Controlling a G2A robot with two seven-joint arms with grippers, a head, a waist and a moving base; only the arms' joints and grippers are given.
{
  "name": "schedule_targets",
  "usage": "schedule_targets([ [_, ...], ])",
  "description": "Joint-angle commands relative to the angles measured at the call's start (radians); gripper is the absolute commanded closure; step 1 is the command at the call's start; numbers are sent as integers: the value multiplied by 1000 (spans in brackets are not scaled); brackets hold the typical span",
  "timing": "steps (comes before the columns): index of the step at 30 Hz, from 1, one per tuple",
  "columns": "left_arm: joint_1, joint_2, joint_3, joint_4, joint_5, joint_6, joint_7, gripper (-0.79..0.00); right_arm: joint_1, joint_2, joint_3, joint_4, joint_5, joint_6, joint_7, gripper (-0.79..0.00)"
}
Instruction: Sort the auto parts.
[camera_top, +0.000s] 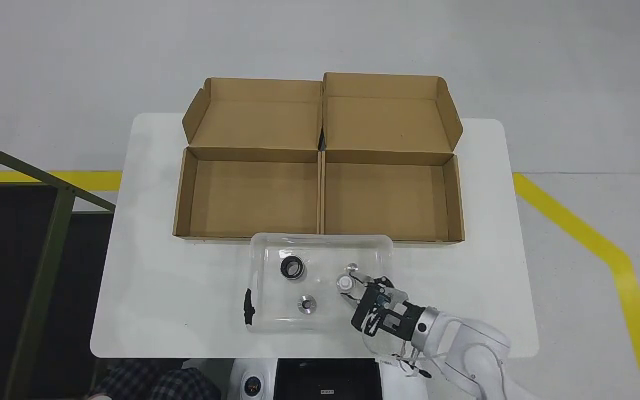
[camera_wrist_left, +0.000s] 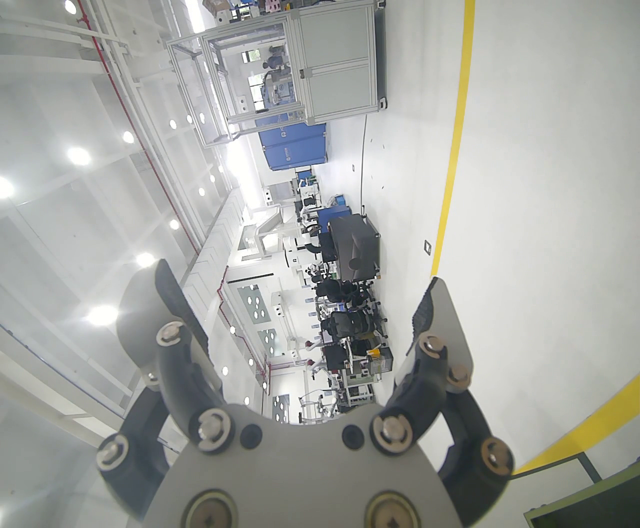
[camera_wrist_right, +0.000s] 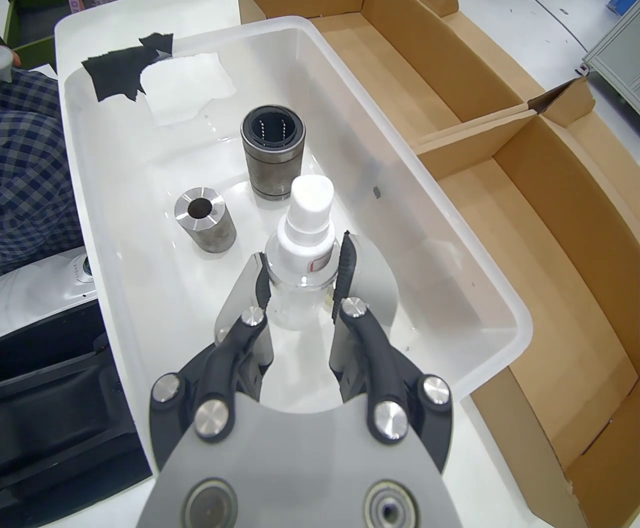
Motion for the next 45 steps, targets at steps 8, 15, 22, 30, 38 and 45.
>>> schedule_targets([
  [8,0,0,0,0,0,0,0,-785,-23,7,13,-33,35,-9,11,-785],
  [15,0,0,0,0,0,0,0,-785,-86,24,98,-144,122,-106,-23,-785],
  [22,0,0,0,0,0,0,0,-785,-20,40,159,-141,176,-272,-62,-785],
  [30,0,0,0,0,0,0,0,-785,131,67,130,-73,266,-428,11,-785],
  [38,0,0,0,0,0,0,0,-785,203,91,114,-55,366,-428,102,-785],
  [45,0,0,0,0,0,0,0,-785,203,91,114,-55,366,-428,102,-785],
])
